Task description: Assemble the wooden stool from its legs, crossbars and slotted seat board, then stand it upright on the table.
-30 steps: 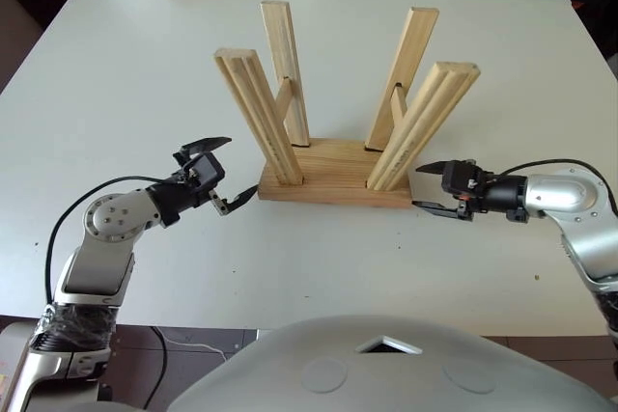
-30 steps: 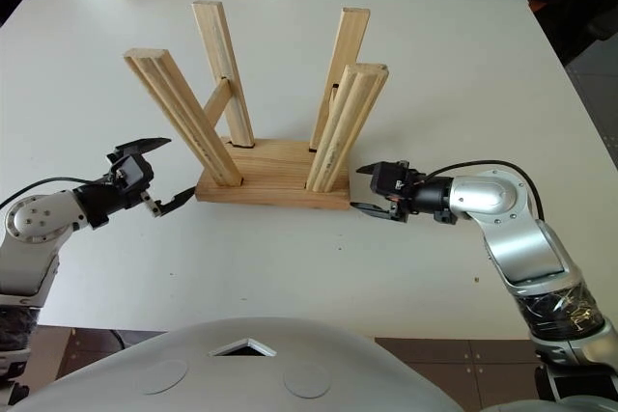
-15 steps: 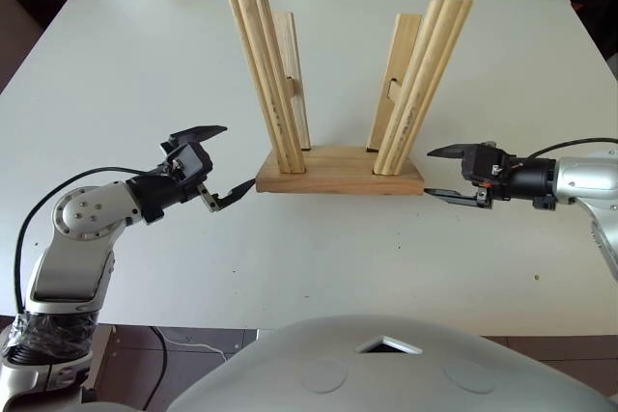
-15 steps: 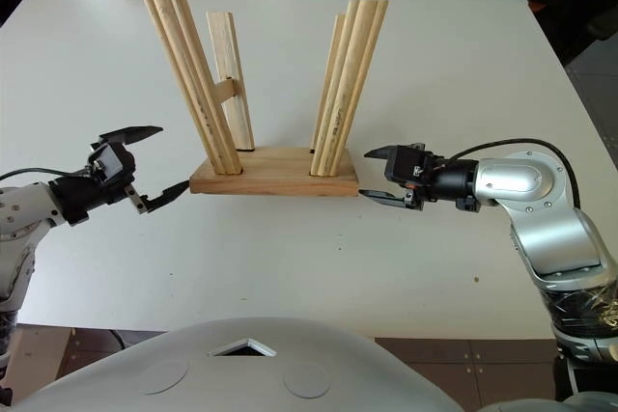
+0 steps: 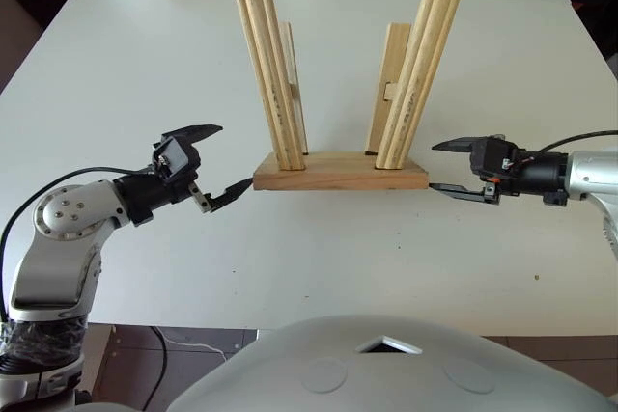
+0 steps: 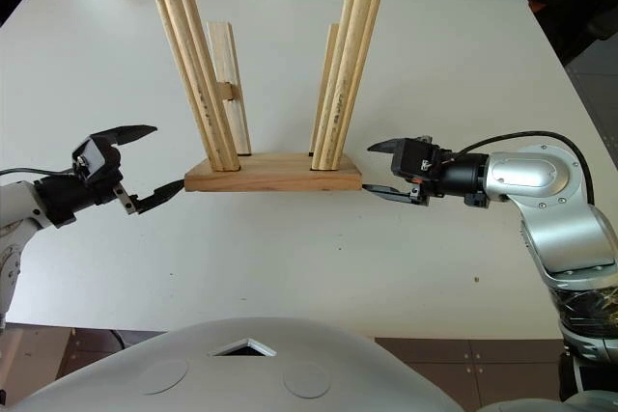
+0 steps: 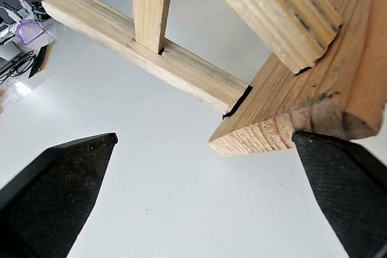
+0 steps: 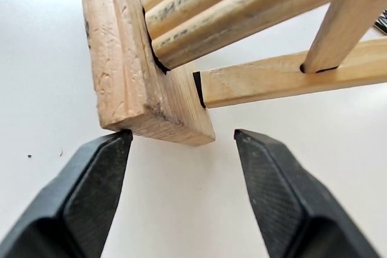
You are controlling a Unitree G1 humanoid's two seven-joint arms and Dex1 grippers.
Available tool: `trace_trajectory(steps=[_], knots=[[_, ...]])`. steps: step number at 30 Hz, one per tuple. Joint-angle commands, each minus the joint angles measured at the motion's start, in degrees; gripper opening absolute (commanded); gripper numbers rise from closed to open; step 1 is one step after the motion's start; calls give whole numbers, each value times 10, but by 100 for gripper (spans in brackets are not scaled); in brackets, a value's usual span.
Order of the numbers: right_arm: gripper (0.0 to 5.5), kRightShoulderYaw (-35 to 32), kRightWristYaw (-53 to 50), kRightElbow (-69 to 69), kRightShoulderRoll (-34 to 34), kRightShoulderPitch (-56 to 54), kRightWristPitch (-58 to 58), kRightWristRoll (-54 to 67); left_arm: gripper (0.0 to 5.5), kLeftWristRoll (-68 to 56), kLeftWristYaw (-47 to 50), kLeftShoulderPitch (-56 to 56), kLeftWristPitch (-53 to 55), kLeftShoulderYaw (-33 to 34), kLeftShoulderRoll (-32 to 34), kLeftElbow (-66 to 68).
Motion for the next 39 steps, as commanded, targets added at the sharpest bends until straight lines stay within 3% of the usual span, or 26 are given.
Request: trace_trajectory(steps=[1, 19, 26, 39], knots=[[313, 4, 17, -19, 0, 3, -12, 31, 536, -37, -30, 2, -3, -8, 2, -38], [313, -62, 52, -96, -34, 40, 9, 104, 536, -108, -67, 54, 47, 79, 16, -108], [313, -68, 66, -103, -41, 70, 6, 108, 536, -53, -97, 132, 6, 49, 17, -104], [313, -51, 67, -49, -36, 80, -13, 103, 536, -31, -95, 120, -45, 42, 18, -8]])
